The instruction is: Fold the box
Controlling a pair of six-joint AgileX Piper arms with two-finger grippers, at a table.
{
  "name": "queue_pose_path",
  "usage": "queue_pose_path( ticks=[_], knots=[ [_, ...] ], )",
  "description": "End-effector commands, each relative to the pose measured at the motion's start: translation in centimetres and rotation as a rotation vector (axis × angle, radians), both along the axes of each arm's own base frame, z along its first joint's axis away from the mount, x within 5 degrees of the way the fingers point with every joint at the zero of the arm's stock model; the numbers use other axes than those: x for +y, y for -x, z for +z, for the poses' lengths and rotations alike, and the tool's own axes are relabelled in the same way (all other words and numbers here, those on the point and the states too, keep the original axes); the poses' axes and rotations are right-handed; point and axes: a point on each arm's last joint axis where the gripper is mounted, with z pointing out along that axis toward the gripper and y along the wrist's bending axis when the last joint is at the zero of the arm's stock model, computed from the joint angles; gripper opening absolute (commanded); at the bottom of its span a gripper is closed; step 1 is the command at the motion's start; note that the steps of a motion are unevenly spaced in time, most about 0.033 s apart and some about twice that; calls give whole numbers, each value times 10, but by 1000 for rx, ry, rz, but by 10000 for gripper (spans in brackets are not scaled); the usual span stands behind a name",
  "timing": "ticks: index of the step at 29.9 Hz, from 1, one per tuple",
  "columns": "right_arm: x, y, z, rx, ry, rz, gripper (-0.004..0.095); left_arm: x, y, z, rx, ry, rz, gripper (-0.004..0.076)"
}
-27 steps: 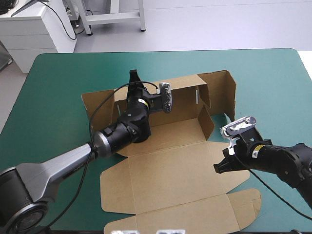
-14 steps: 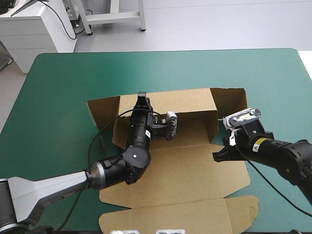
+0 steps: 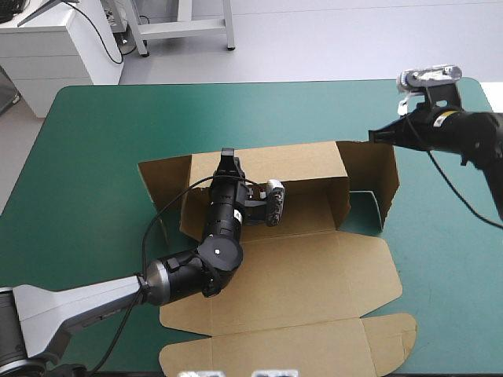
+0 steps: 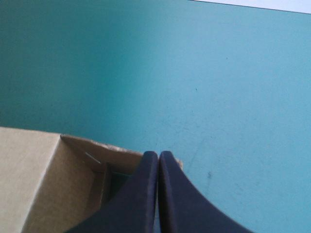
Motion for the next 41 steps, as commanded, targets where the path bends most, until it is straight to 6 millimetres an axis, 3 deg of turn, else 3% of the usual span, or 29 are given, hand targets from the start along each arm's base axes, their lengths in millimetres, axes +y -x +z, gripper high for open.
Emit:
queue_pose_path(
  ticks=[1,8,16,24,31,41],
  knots=[
    [-15,-23,13,-52,-110,51,-2,7,3,18,-51,30,31,-8],
    [-19,-68,-19,50,-154,68,-2,6,3,18,-47,32,23,-8],
    [-20,-81,-42,128,-151,74,-2,6,3,18,-49,31,22,-8],
    [-29,-75,-57,224,-169,99,-2,6,3,19,-53,29,22,-6],
    [-38,-65,-85,290,-363,184,-2,6,3,18,-47,31,23,-7],
    [-30,-25,-106,194,-398,223,-2,6,3,18,-46,32,21,-7]
  ],
)
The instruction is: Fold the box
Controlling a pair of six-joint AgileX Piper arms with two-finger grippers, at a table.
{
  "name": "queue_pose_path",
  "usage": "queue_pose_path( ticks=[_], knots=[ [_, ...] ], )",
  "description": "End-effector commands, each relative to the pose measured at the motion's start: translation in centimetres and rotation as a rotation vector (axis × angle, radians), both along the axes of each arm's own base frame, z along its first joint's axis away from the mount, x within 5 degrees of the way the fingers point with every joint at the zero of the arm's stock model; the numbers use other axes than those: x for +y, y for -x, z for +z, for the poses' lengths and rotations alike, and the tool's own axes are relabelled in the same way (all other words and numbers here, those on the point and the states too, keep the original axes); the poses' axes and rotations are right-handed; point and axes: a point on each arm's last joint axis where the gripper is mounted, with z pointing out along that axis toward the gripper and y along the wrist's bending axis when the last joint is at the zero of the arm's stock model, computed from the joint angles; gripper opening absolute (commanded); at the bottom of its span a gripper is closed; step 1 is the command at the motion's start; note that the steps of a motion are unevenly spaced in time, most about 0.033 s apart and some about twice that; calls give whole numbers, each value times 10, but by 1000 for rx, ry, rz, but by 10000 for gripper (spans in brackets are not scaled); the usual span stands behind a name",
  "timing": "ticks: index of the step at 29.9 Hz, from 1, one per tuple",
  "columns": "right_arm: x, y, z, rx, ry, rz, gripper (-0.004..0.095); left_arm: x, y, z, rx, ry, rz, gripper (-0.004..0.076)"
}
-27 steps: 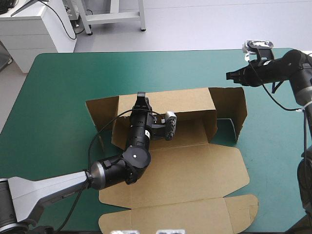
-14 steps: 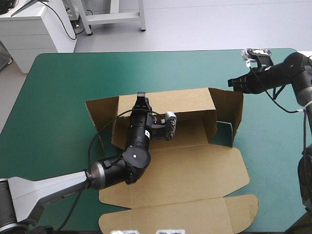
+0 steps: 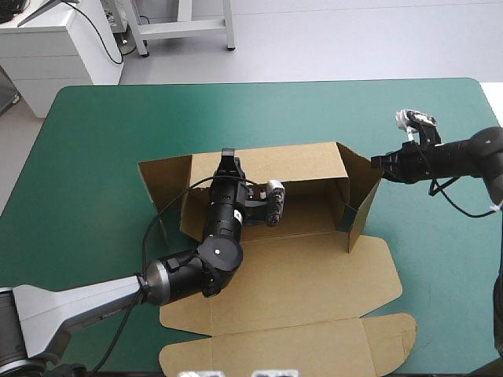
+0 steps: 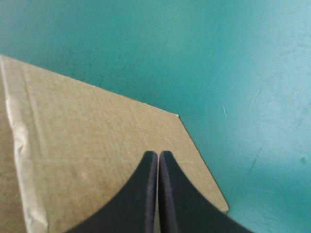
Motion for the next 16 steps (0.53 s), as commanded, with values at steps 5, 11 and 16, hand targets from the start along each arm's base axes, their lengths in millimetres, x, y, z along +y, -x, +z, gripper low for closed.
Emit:
queue_pose_path(
  ticks=[5,11,16],
  knots=[
    [10,40,13,-222,4,40,-2,5,3,18,-43,35,16,-7],
    [16,61,-5,-391,66,112,-2,5,3,18,-42,37,15,-7],
    [19,68,-7,-456,75,166,-2,5,3,18,-42,42,16,-7]
  ],
)
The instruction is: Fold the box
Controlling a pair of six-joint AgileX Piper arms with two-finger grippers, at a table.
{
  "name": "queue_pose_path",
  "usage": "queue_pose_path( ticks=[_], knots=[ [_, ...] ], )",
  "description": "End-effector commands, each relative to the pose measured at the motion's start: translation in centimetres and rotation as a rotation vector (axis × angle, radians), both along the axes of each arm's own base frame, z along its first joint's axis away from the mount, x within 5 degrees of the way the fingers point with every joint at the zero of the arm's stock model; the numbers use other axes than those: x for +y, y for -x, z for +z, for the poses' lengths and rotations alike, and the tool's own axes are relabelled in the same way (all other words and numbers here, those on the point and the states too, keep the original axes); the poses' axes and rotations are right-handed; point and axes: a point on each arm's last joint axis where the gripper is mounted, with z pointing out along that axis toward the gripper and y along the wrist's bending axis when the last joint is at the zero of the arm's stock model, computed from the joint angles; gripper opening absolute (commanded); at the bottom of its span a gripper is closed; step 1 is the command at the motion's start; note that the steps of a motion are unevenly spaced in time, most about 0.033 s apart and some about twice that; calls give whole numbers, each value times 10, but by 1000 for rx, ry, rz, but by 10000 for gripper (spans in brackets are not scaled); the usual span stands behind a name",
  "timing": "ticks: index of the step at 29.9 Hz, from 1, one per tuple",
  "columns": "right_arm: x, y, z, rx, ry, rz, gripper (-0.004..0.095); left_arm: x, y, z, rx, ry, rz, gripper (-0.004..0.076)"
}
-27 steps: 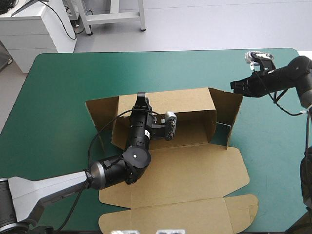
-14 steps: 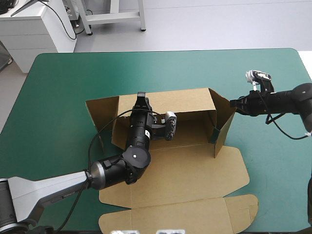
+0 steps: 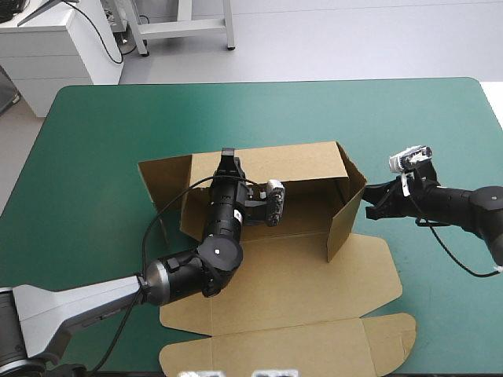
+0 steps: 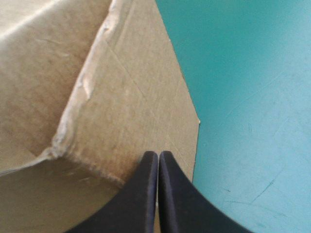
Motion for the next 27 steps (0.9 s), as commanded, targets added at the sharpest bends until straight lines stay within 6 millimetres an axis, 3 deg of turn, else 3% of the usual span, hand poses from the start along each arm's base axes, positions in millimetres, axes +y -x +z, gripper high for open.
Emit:
queue_pose_path(
  ticks=[1,4,7,9,13,16,21,27],
  knots=[
    [3,3,18,-94,-23,32,-2,6,3,18,-44,40,18,-7],
    [3,5,16,-106,20,75,13,6,3,18,-44,40,18,-7],
    [5,8,15,-115,46,133,100,6,3,18,-44,40,18,-7],
    [6,10,15,-117,51,164,228,6,3,18,-44,40,18,-7],
    [6,10,15,-130,62,174,602,5,3,18,-43,40,17,-7],
    [4,8,15,-143,78,147,790,5,3,18,-41,41,12,-7],
    [9,5,14,-170,99,160,833,4,3,18,-38,43,6,-7],
    [32,2,12,-143,112,141,784,3,3,17,-33,45,-6,-7]
  ],
)
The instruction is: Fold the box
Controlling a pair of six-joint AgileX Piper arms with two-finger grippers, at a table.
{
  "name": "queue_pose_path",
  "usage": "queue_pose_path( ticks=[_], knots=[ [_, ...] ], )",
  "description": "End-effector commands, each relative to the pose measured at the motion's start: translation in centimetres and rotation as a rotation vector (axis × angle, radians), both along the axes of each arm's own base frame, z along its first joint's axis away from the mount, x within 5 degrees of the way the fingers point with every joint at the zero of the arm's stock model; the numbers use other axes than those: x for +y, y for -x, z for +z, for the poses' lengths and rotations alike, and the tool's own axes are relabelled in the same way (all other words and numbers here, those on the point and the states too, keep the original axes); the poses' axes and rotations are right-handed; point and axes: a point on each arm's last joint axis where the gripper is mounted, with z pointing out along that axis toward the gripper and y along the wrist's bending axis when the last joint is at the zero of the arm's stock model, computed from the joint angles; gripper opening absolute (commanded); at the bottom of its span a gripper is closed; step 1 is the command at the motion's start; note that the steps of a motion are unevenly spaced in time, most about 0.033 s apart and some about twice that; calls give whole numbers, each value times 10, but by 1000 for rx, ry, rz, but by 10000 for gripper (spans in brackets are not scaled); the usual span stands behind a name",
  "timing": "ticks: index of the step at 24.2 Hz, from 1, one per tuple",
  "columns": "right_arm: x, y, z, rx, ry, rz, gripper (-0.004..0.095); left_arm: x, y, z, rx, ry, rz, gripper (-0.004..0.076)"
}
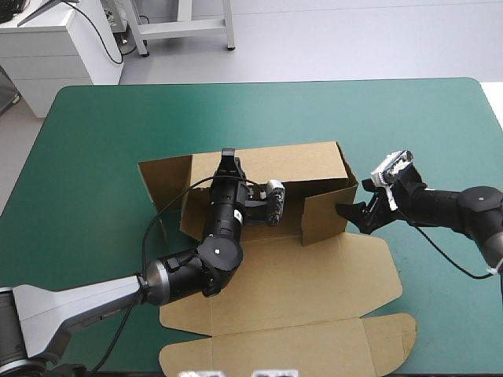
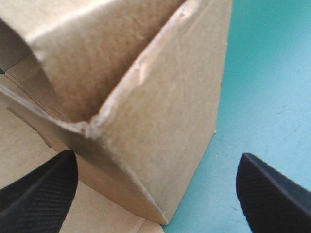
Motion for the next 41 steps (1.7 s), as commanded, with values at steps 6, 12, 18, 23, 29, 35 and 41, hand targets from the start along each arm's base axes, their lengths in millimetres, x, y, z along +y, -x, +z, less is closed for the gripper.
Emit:
queue_pose_path(
  ticks=[6,12,18,23,29,35,41],
  knots=[
    [27,-2,9,-18,10,-106,767,4,3,17,-36,42,0,-7],
    [38,-5,3,-67,8,-207,765,4,3,17,-36,42,0,-7],
    [55,-6,5,-150,37,-273,763,4,3,17,-36,42,0,-7],
    [71,-4,7,-198,62,-346,432,3,3,18,-37,41,-10,-8],
    [78,-1,8,-226,90,-342,-21,3,3,17,-36,41,-12,-8],
    [78,-1,8,-226,90,-342,-21,4,1,17,-31,44,-15,239],
    [70,-6,10,-262,126,-424,-19,4,2,20,-55,128,14,494]
  ],
)
